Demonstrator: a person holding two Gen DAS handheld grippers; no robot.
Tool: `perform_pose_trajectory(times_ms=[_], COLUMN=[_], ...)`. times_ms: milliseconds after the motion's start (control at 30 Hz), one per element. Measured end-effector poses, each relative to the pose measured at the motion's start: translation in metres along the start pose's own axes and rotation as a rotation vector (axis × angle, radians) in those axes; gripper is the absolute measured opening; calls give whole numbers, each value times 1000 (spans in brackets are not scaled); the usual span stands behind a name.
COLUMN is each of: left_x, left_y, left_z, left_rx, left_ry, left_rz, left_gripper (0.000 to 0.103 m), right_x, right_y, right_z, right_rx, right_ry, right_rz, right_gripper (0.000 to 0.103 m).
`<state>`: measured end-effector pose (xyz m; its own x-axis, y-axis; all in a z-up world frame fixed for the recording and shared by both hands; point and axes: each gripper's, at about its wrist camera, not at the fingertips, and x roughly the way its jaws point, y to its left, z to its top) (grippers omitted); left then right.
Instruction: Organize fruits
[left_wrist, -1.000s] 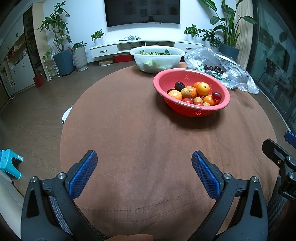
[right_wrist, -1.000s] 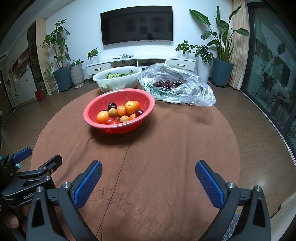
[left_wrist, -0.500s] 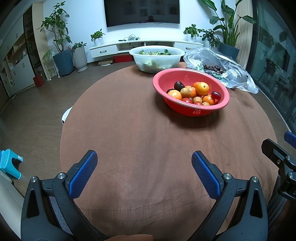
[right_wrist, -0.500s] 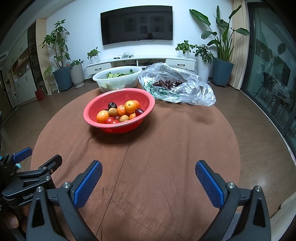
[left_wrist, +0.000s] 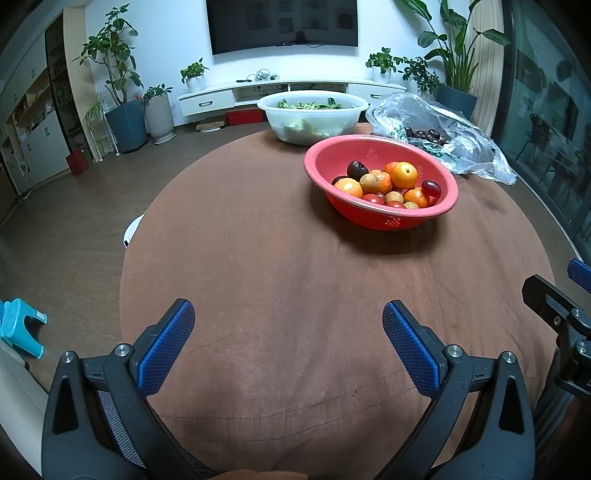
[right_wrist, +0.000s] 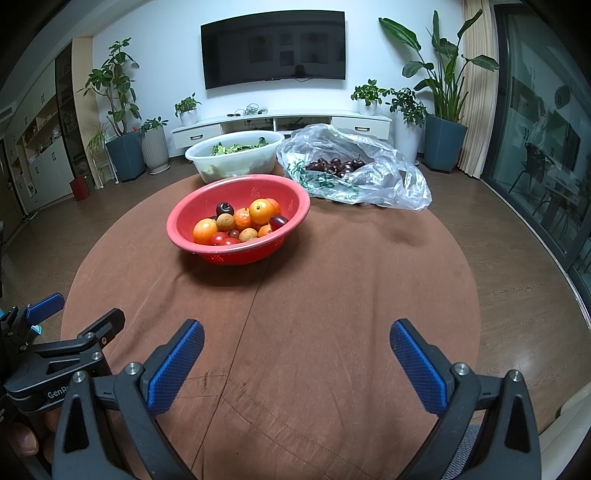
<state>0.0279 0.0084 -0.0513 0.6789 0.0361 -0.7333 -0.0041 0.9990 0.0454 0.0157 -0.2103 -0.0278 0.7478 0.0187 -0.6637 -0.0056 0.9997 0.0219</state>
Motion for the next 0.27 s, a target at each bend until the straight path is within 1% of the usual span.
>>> perform_pose_trajectory(times_ms=[133, 267], left_x=[-2, 5], left_y=[1, 4], left_z=[-2, 2], left_rx=[10, 10], left_ry=[-22, -5], left_rz=[18, 2], left_gripper=[103, 103], right_x=[0, 0], right_y=[0, -1], right_z=[0, 1], right_rx=[0, 6], right_ry=[1, 2], right_rz=[1, 4], right_gripper=[103, 103])
